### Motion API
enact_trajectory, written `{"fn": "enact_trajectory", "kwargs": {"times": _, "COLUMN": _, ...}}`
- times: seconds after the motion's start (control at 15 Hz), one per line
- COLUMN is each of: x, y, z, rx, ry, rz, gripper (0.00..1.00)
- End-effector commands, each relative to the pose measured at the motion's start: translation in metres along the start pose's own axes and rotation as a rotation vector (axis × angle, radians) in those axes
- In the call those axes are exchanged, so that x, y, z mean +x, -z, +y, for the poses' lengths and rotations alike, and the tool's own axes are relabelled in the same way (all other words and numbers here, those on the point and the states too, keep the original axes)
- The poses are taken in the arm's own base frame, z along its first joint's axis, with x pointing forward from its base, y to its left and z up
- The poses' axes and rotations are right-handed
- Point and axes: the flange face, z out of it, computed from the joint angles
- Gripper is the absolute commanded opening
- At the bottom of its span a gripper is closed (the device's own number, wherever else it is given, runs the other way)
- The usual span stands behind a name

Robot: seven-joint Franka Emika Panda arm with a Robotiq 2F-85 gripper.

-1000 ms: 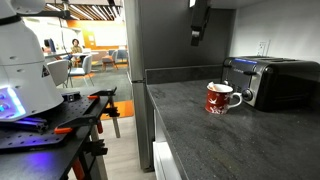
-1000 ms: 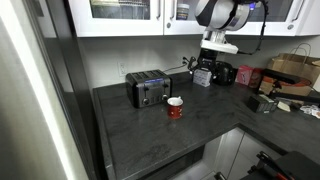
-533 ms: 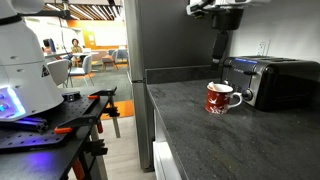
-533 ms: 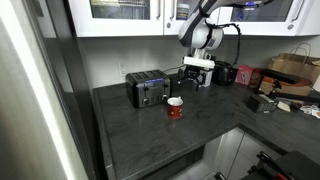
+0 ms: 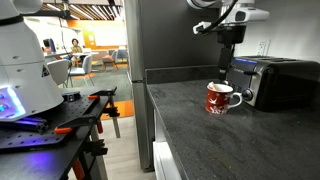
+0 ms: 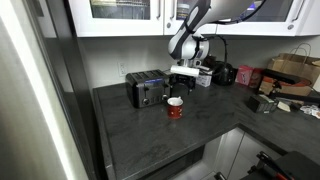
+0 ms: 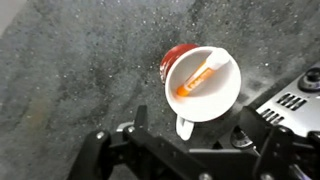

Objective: Pick the marker from the cup and put it on the counter

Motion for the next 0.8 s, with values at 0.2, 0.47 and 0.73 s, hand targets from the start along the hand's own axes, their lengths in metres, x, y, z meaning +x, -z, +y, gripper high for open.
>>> {"fn": "enact_trajectory", "kwargs": {"times": 0.2, "x": 0.000, "y": -0.009, "z": -0.021, "rx": -0.047, "ry": -0.109, "rz": -0.075, "gripper": 0.81}}
{"fn": "enact_trajectory", "kwargs": {"times": 0.47, "x": 0.004, "y": -0.019, "z": -0.022, "rx": -0.040, "ry": -0.131, "rz": -0.165, "gripper": 0.57}}
{"fn": "enact_trajectory", "kwargs": {"times": 0.73, "x": 0.012, "y": -0.030, "z": -0.025, "rx": -0.003, "ry": -0.148, "rz": -0.224, "gripper": 0.54}}
